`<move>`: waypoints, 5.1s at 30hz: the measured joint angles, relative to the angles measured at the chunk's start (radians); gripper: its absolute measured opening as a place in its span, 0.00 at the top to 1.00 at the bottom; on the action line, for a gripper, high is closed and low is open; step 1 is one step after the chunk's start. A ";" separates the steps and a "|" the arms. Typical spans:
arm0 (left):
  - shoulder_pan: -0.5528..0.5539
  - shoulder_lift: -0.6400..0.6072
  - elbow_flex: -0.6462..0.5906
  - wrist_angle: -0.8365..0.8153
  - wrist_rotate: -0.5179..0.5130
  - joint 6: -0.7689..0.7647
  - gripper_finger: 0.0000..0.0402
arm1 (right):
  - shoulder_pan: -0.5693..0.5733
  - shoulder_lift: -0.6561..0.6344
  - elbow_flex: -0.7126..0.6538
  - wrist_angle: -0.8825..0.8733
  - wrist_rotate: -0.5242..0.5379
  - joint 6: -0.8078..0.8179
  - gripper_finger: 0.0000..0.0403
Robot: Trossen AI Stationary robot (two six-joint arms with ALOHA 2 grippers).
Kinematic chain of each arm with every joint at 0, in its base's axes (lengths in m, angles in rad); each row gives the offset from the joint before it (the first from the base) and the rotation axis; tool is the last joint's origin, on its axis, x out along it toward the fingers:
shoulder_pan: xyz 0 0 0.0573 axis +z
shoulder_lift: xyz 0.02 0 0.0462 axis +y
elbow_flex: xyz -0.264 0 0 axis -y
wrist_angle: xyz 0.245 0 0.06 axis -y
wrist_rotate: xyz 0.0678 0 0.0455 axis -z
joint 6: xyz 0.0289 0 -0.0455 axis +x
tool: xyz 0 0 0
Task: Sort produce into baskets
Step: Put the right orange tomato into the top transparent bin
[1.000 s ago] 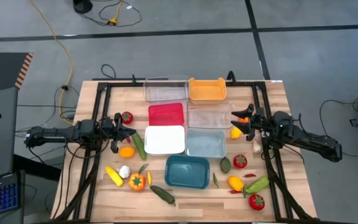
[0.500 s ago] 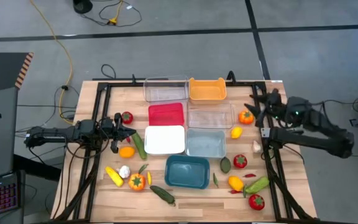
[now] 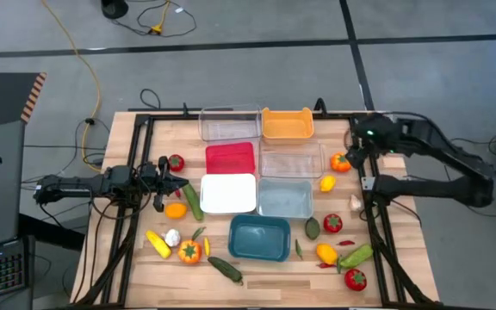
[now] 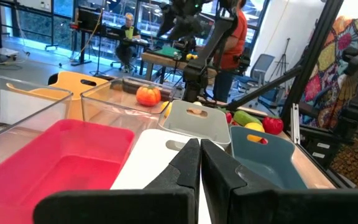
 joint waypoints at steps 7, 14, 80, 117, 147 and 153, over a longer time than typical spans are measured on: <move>0.000 0.000 0.000 0.000 0.000 0.000 1.00 | -0.122 0.164 0.010 -0.091 0.005 -0.238 0.31; 0.000 0.000 0.000 0.000 0.000 0.000 1.00 | -0.168 0.279 0.010 -0.091 0.006 -0.335 0.31; 0.000 0.000 0.000 0.000 0.000 0.000 1.00 | -0.333 0.649 -0.278 0.278 -0.125 -0.512 0.18; 0.000 0.000 0.000 0.007 -0.031 0.029 1.00 | -0.228 0.659 0.411 0.456 -0.167 -0.509 0.18; 0.000 0.000 0.000 0.025 -0.148 0.032 1.00 | -0.001 1.013 0.411 1.092 -0.305 -0.538 0.14; 0.000 0.000 0.000 0.033 -0.195 0.032 1.00 | -0.002 1.013 0.411 1.091 -0.305 -0.538 0.14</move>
